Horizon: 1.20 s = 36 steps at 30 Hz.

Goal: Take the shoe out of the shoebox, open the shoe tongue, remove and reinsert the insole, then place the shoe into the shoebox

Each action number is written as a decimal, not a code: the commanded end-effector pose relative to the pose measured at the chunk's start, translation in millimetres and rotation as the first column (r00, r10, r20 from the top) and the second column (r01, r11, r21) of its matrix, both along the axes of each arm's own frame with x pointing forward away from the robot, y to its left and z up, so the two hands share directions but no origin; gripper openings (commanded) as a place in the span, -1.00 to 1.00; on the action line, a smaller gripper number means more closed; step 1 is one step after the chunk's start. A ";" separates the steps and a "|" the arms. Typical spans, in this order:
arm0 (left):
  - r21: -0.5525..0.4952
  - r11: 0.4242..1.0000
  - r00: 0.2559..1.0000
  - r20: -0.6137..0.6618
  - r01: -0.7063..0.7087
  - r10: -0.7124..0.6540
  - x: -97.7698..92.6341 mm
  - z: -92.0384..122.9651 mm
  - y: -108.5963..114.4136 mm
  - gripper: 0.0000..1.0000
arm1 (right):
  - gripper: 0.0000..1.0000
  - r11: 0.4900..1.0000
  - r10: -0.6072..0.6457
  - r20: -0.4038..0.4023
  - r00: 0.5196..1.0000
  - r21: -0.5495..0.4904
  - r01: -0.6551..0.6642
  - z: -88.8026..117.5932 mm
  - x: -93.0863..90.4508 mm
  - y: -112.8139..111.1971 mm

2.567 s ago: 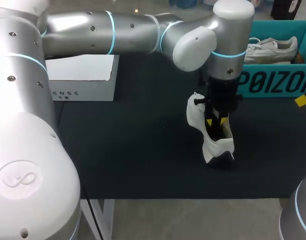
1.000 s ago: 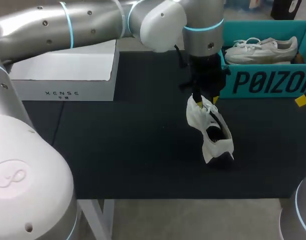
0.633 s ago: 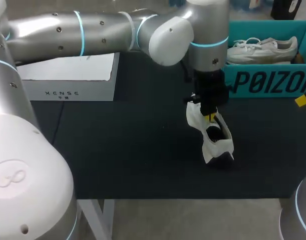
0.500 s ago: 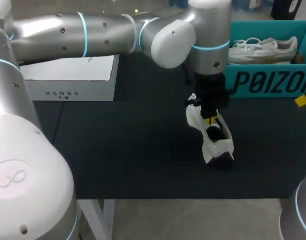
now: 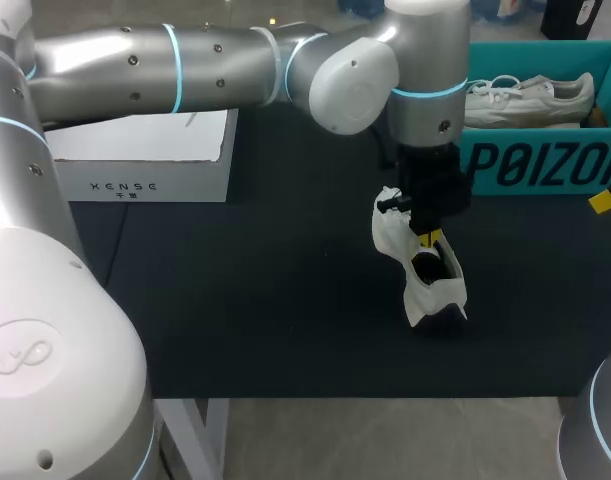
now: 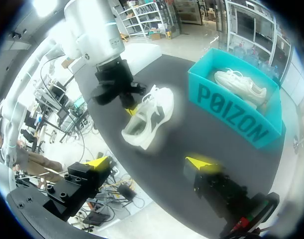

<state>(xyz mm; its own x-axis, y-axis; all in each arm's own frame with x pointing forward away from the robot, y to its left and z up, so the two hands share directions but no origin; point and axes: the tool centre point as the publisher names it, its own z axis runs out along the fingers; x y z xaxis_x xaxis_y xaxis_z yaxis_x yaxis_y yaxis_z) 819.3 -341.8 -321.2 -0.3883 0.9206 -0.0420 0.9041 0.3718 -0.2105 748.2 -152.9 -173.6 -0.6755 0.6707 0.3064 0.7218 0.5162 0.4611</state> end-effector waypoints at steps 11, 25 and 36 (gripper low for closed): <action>-0.006 1.000 1.000 0.015 -0.020 0.020 -5.7 17.9 14.2 1.00 | 1.00 1.000 0.000 -0.003 1.000 -0.002 0.000 -0.1 0.9 0.0; 0.450 0.823 0.923 0.009 -0.347 0.384 -19.2 -7.5 9.6 1.00 | 1.00 1.000 0.000 -0.003 1.000 -0.002 0.000 -0.1 0.9 0.0; 0.502 0.601 0.728 0.091 -0.622 0.679 -50.4 2.1 23.2 1.00 | 1.00 1.000 0.000 -0.003 1.000 -0.002 0.000 -0.1 0.9 0.0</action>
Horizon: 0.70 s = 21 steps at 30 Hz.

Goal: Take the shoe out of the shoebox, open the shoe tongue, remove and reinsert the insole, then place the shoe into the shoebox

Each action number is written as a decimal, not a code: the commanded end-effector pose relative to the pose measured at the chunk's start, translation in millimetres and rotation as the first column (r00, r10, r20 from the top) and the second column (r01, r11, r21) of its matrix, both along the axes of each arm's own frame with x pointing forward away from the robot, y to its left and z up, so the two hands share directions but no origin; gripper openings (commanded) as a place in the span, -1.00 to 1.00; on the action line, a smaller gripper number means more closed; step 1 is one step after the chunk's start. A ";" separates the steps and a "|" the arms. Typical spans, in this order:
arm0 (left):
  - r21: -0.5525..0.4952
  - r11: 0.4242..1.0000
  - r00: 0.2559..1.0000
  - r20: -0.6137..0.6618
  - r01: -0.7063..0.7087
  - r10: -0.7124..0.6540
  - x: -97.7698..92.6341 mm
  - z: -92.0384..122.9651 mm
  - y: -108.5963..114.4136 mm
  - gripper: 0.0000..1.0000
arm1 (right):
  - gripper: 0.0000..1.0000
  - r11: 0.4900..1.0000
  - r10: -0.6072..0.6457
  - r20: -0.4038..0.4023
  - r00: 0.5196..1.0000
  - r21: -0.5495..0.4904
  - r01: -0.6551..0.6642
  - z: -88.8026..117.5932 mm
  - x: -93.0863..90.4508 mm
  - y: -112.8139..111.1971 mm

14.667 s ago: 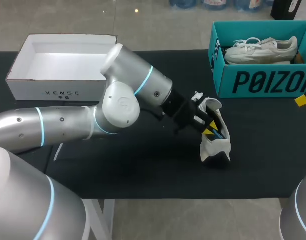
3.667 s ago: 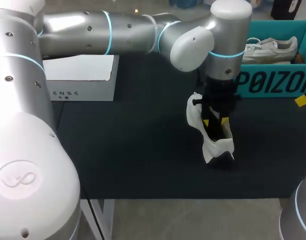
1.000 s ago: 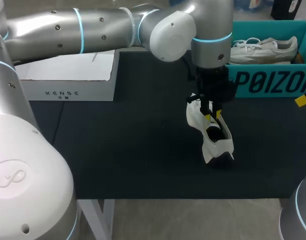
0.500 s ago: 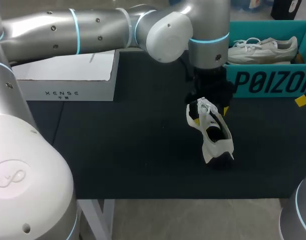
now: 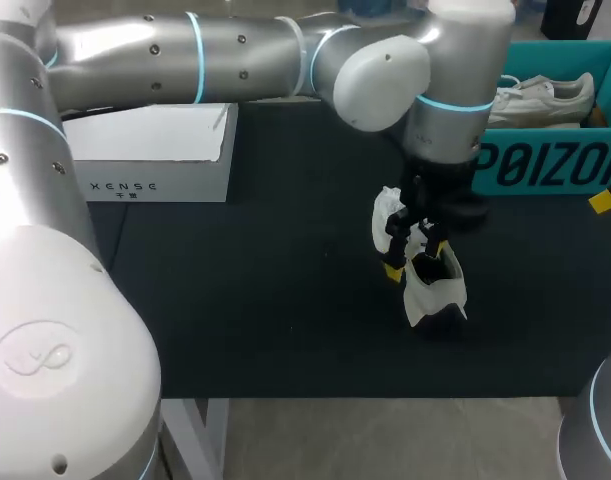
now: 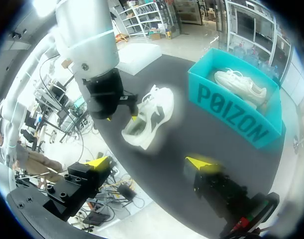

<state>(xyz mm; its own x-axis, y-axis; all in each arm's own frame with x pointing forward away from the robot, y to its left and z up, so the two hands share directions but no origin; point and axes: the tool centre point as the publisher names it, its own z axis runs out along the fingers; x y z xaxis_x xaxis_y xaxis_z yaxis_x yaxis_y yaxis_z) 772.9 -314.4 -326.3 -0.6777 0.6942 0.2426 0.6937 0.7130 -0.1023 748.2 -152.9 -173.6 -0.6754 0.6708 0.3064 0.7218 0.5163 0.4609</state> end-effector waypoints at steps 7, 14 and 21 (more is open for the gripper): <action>0.264 0.830 0.861 0.009 -0.492 0.508 -19.3 1.0 -2.1 1.00 | 1.00 1.000 0.000 -0.003 1.000 -0.002 0.000 -0.2 0.9 0.0; 0.264 0.830 0.861 0.009 -0.492 0.508 -19.3 1.0 -2.1 1.00 | 1.00 1.000 0.000 -0.003 1.000 -0.002 0.000 -0.2 0.9 0.0; 0.264 0.830 0.861 0.009 -0.492 0.508 -19.3 1.0 -2.1 1.00 | 1.00 1.000 0.000 -0.003 1.000 -0.002 0.000 -0.2 0.9 0.0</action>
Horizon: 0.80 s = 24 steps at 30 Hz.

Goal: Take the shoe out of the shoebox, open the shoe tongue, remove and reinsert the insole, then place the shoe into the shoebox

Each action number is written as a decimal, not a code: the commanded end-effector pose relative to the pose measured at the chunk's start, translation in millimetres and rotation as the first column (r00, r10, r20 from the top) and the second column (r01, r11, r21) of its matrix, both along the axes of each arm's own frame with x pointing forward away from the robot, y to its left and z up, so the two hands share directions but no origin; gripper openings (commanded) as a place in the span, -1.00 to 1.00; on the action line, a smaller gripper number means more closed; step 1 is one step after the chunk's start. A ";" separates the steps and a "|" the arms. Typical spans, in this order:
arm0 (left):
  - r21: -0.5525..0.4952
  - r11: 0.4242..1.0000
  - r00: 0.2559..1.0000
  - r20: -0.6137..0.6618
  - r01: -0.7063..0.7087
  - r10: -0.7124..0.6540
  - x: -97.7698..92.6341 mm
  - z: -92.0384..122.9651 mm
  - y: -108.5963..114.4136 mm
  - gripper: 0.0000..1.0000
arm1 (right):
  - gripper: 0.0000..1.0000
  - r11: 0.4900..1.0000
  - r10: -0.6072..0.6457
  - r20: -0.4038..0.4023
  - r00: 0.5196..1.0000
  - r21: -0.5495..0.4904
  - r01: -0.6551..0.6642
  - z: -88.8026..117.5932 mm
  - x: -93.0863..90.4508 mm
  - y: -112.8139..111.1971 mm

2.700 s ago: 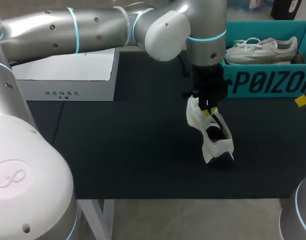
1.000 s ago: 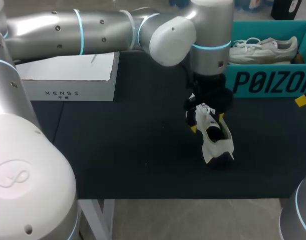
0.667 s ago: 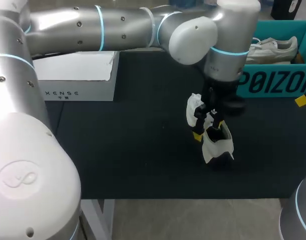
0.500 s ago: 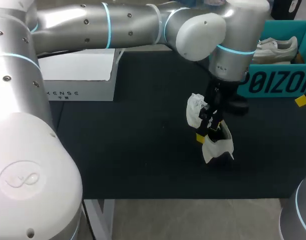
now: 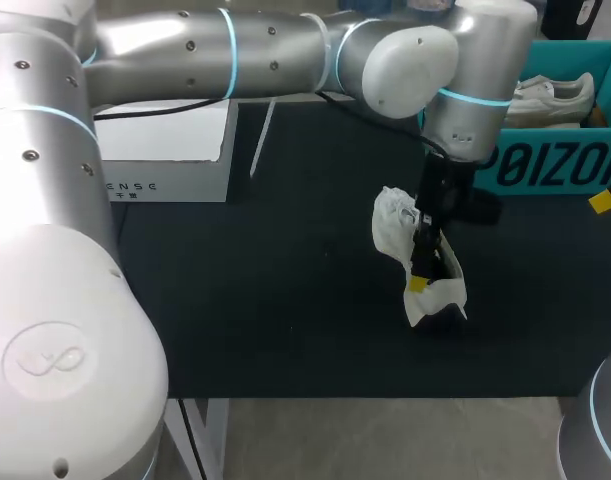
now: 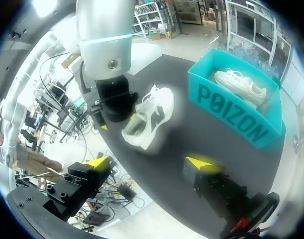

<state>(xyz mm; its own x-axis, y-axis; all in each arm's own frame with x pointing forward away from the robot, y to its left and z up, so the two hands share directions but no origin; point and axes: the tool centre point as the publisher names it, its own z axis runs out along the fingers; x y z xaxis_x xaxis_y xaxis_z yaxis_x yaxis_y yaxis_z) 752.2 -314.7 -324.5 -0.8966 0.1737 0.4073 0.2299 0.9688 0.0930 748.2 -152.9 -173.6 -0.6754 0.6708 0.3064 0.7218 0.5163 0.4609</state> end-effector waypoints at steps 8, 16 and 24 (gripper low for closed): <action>0.025 0.997 0.996 0.060 -0.071 0.070 -5.4 3.2 -10.8 1.00 | 1.00 1.000 0.000 -0.003 1.000 -0.002 0.000 -0.2 0.9 0.0; 0.016 0.994 0.973 0.206 -0.105 0.099 -20.1 -1.9 -23.9 1.00 | 1.00 1.000 0.000 -0.003 1.000 -0.002 0.000 -0.2 0.9 0.0; -0.033 0.992 0.966 0.227 -0.120 0.124 -25.7 -10.5 -21.5 1.00 | 1.00 1.000 0.000 -0.003 1.000 -0.002 0.000 -0.2 0.9 0.0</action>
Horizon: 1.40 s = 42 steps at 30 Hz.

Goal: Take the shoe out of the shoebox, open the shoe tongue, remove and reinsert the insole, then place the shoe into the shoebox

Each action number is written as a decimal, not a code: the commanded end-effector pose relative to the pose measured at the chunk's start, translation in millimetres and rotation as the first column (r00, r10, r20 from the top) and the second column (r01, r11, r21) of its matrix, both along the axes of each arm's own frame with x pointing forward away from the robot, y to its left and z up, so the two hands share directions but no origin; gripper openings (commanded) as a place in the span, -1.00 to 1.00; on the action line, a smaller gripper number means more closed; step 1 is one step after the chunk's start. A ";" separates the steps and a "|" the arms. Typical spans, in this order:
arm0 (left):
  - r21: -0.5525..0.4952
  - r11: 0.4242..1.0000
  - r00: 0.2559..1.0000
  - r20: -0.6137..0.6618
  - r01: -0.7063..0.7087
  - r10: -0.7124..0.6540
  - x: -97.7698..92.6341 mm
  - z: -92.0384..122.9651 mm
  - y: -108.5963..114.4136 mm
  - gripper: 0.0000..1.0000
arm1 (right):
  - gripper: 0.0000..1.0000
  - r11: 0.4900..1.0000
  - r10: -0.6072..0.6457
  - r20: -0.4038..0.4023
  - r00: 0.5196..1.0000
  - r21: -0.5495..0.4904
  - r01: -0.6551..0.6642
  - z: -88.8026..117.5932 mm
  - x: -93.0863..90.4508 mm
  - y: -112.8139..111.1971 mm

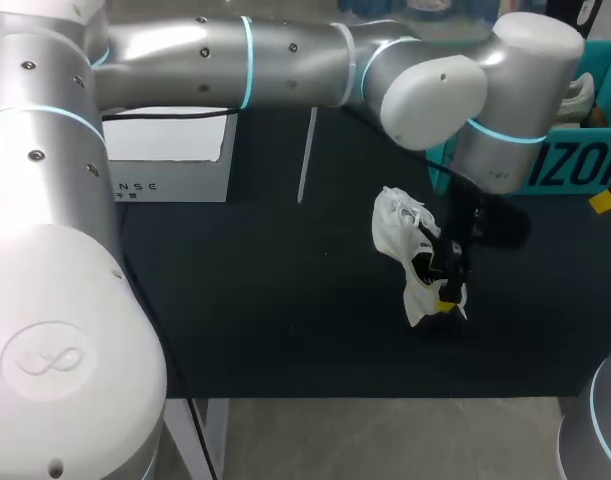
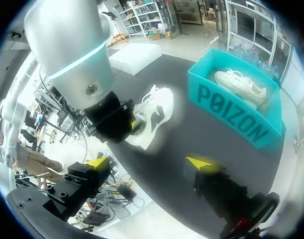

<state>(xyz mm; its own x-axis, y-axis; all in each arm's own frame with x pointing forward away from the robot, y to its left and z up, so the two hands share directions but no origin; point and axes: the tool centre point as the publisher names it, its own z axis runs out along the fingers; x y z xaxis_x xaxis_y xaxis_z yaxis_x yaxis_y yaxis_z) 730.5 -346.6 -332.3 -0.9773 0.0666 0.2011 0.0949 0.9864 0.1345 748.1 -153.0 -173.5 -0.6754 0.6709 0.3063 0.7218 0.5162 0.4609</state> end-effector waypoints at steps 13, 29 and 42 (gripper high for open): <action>-0.079 0.991 0.993 0.049 -0.104 0.108 -3.2 -6.5 0.2 1.00 | 1.00 1.000 0.000 -0.003 1.000 -0.002 0.000 -0.2 0.9 0.1; -0.043 0.989 0.988 0.052 -0.145 0.147 -4.5 -18.5 -15.9 1.00 | 1.00 1.000 0.000 -0.003 1.000 -0.002 0.000 -0.2 0.9 0.1; -0.025 0.980 0.977 0.065 -0.200 0.201 -0.7 -24.5 -17.0 -0.58 | 1.00 1.000 0.000 -0.003 1.000 -0.002 0.000 -0.2 0.9 0.1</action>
<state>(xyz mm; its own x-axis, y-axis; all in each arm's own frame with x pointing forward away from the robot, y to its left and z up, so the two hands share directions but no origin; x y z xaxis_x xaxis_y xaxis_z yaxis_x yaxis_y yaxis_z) 730.1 -360.7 -355.4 -0.9820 -0.1308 0.1364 -0.1161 0.9871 0.1105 748.1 -153.0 -173.6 -0.6754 0.6708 0.3063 0.7218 0.5163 0.4609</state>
